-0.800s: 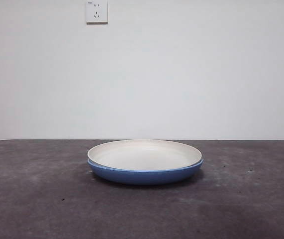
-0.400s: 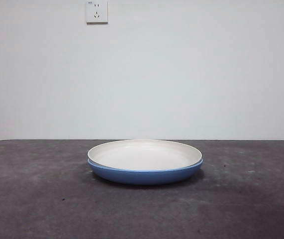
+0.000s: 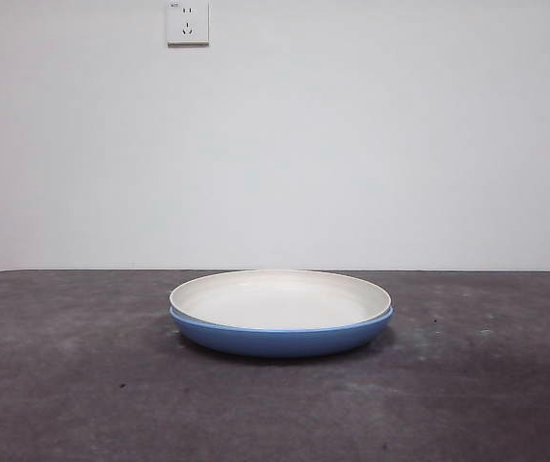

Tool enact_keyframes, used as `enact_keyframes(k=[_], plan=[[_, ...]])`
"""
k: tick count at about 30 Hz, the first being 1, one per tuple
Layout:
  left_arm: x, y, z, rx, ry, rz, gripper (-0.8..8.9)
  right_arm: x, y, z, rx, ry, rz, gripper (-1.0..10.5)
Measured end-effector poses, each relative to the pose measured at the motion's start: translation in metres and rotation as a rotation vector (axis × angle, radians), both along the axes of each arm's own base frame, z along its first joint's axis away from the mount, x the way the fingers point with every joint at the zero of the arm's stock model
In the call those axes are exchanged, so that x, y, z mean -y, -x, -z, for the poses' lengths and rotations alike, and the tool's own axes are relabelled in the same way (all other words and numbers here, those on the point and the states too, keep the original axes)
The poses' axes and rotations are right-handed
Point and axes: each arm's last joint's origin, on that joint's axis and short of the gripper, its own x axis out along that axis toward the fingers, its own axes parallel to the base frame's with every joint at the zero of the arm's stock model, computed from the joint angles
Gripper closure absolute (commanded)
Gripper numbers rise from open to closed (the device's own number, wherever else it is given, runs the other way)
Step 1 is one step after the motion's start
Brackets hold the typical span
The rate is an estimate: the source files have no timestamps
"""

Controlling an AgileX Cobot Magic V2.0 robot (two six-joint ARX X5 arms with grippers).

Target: Pick up the white plate, put it on the blue plate, put it on desk

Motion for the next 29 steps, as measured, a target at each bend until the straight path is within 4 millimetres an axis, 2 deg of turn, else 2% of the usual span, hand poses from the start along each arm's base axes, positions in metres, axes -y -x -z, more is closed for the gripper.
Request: enact_keyframes(k=[4, 12, 29], plan=[[0.000, 0.000, 0.000, 0.000, 0.000, 0.000, 7.98, 0.001, 0.000, 0.004, -0.038, 0.002, 0.022, 9.4], [0.000, 0.000, 0.000, 0.000, 0.000, 0.000, 7.98, 0.004, 0.001, 0.022, -0.225, 0.009, 0.060, 9.4], [0.000, 0.000, 0.000, 0.000, 0.003, -0.001, 7.98, 0.005, 0.001, 0.021, -0.222, -0.010, 0.061, 9.4]])
